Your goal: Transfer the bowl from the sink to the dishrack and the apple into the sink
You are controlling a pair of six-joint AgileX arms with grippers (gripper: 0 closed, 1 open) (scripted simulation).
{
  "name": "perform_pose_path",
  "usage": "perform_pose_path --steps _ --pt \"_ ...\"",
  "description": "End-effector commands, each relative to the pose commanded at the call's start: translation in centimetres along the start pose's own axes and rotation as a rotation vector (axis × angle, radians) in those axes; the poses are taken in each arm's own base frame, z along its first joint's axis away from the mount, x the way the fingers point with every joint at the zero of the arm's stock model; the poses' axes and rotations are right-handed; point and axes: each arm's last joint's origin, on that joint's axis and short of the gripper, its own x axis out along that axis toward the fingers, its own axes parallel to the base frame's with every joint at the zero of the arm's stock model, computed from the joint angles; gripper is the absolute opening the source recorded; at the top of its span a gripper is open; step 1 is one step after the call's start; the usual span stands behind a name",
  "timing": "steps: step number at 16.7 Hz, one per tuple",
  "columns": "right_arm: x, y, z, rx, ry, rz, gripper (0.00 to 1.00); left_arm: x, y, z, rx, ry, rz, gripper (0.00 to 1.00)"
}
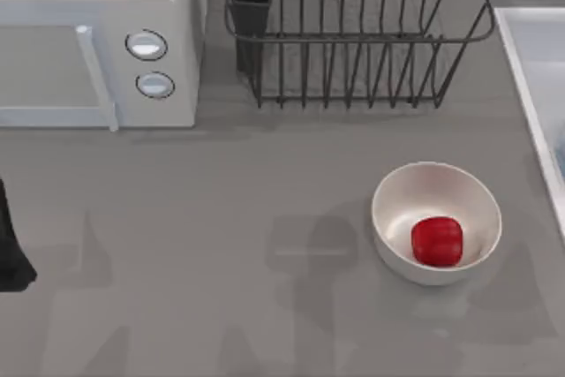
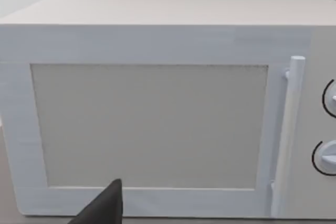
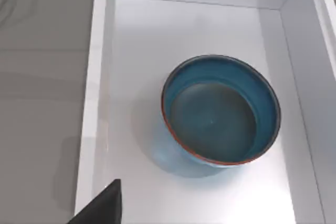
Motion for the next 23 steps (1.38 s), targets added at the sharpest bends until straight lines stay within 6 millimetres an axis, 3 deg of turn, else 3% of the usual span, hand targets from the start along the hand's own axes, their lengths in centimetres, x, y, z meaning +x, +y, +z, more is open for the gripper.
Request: perform_pose_path --steps 5,10,13,17,23 --pt "10.1 -2.9 3.5 -0.005 0.484 0.073 1.0 0.0 0.0 0.0 0.0 0.0 0.0 1.0" --pt "21.1 -5.9 2.9 0.025 0.832 0.167 1.0 0.0 0.0 0.0 0.0 0.0 0.0 1.0" --pt "25.8 -7.8 2.4 0.045 0.913 0.197 1.0 0.0 0.0 0.0 0.0 0.0 0.0 1.0" --pt "29.0 -10.4 3.3 0.055 0.877 0.185 1.0 0.0 0.0 0.0 0.0 0.0 0.0 1.0" --pt "29.6 -12.3 5.0 0.048 0.79 0.147 1.0 0.0 0.0 0.0 0.0 0.0 0.0 1.0"
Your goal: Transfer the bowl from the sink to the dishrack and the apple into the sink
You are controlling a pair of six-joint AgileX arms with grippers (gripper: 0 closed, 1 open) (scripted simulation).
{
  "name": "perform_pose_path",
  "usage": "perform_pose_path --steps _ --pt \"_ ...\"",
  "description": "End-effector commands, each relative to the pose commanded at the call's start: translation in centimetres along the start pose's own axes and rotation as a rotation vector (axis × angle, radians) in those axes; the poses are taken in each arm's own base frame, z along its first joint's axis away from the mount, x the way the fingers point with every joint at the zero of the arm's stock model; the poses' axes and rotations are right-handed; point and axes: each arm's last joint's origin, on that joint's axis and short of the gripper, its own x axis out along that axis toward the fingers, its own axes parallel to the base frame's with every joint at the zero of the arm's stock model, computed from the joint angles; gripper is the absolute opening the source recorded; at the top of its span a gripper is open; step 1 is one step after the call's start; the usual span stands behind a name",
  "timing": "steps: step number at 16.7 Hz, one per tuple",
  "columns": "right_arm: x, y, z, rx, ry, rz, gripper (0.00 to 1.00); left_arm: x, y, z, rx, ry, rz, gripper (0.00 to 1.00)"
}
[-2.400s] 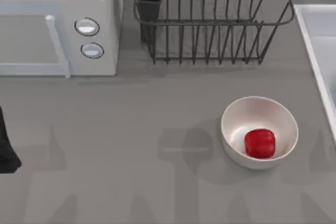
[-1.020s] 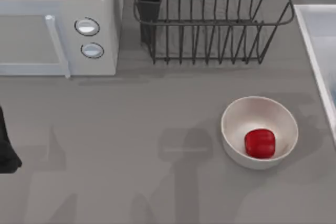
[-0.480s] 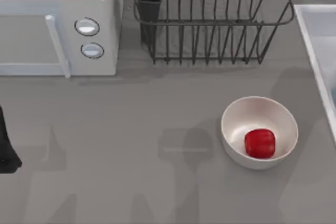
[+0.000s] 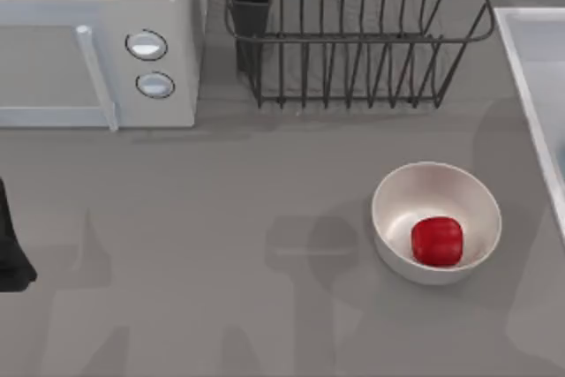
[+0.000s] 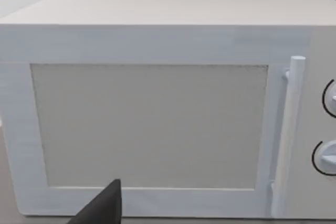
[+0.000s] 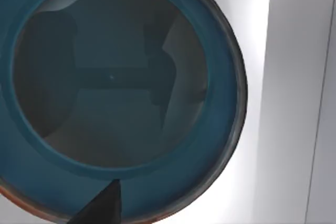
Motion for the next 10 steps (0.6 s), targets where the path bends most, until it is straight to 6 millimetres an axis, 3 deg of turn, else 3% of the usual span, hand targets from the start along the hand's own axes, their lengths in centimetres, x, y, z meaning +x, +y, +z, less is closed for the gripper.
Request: perform_pose_path --steps 5,7,10 --pt "0.0 0.3 0.1 -0.004 -0.002 -0.001 1.0 0.0 0.0 0.0 0.0 0.0 0.0 1.0" --pt "1.5 0.1 0.1 0.0 0.001 0.0 1.0 0.0 0.0 0.0 0.0 0.0 0.0 1.0" --pt "5.3 0.0 0.3 0.0 -0.002 -0.001 1.0 0.0 0.0 0.0 0.0 0.0 0.0 1.0"
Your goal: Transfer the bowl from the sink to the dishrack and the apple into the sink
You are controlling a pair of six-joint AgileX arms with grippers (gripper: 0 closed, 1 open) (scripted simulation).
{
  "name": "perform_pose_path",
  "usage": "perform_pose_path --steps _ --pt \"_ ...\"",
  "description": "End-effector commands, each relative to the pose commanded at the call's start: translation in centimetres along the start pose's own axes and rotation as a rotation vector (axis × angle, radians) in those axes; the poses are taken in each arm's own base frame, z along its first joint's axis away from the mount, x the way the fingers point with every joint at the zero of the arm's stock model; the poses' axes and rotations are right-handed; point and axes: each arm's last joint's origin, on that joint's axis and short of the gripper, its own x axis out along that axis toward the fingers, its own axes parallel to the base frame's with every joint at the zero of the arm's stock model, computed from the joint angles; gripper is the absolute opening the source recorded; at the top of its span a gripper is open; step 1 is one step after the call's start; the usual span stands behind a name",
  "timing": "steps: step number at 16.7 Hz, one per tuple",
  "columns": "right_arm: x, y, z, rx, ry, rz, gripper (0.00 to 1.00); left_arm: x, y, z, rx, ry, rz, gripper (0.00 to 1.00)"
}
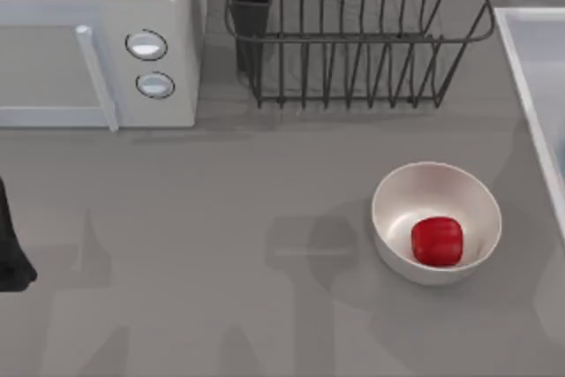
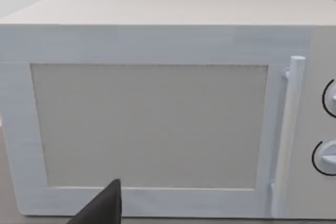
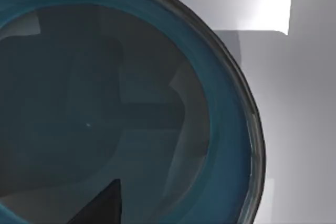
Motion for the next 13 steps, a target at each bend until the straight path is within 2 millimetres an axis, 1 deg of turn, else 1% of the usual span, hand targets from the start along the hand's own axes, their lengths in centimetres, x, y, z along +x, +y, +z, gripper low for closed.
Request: perform_pose_path --steps 2,4,5,8,13 --pt "2.7 0.0 -0.1 0.0 -0.002 -0.001 1.0 0.0 0.0 0.0 0.0 0.0 0.0 1.0" --pt "4.5 0.0 -0.3 0.0 0.001 0.0 1.0 0.0 0.0 0.0 0.0 0.0 0.0 1.0" --pt "4.7 0.0 -0.3 0.0 0.002 0.001 1.0 0.0 0.0 0.0 0.0 0.0 0.0 1.0" --pt "4.7 0.0 -0.3 0.0 0.002 0.001 1.0 0.0 0.0 0.0 0.0 0.0 0.0 1.0" --pt "4.7 0.0 -0.3 0.0 0.002 0.001 0.62 0.0 0.0 0.0 0.0 0.0 0.0 1.0"
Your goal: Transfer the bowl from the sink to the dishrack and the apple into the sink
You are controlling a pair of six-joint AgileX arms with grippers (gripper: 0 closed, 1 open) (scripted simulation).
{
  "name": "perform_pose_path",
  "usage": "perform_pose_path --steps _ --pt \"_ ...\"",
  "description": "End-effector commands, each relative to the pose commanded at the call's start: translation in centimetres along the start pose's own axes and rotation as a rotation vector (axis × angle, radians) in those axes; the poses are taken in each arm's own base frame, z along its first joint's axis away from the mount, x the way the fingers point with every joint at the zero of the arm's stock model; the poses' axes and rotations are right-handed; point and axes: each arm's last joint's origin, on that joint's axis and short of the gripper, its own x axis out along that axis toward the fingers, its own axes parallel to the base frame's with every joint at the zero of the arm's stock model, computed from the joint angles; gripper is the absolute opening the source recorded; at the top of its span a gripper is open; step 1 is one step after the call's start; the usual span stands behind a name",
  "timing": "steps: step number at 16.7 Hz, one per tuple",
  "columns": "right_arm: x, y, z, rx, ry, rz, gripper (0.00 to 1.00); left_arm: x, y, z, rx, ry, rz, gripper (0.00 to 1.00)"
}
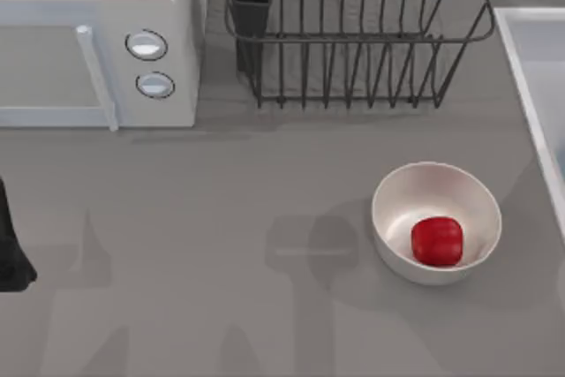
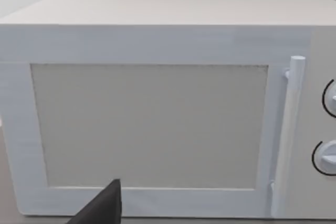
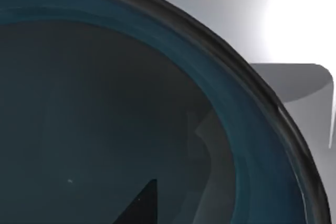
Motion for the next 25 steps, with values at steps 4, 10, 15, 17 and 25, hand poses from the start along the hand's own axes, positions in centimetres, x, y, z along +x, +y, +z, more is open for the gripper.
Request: perform_pose_path --steps 4,10,15,17,25 --pt "0.0 0.0 0.0 0.0 0.0 0.0 0.32 0.0 0.0 0.0 0.0 0.0 0.0 1.0" --pt "0.0 0.0 0.0 0.0 0.0 0.0 0.0 0.0 0.0 0.0 0.0 0.0 0.0 1.0" --pt "0.0 0.0 0.0 0.0 0.0 0.0 0.0 0.0 0.0 0.0 0.0 0.0 0.0 1.0" --pt "-0.2 0.2 0.1 -0.002 -0.004 -0.001 0.0 0.0 0.0 0.0 0.0 0.0 0.0 1.0" --pt "-10.4 -3.3 -4.3 -0.005 0.007 0.003 0.0 0.0 0.0 0.0 0.0 0.0 0.0 1.0"
